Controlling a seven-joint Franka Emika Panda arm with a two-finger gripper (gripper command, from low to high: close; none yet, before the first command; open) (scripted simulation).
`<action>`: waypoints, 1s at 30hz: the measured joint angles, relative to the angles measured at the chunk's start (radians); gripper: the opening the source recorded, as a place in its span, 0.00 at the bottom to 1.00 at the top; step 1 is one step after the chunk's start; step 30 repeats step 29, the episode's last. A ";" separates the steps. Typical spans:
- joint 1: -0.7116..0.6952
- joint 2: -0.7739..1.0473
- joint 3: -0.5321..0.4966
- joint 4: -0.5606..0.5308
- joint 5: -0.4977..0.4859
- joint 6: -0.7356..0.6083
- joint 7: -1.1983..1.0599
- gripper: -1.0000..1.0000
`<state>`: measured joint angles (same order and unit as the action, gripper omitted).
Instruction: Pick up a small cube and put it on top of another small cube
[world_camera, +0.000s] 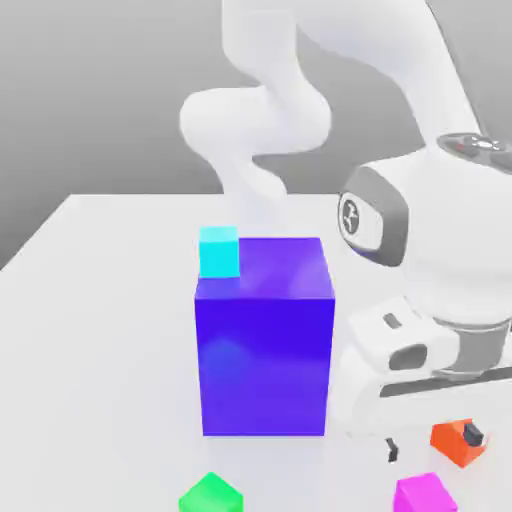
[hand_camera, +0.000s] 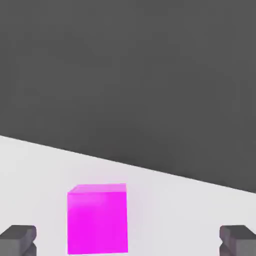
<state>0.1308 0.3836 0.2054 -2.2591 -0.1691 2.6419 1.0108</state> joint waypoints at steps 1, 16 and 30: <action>0.009 0.036 -0.008 0.007 -0.010 0.023 0.008 0.50; -0.015 -0.002 -0.017 -0.009 0.017 -0.005 -0.008 0.00; -0.257 -0.040 -0.167 -0.086 0.141 0.047 -0.065 1.00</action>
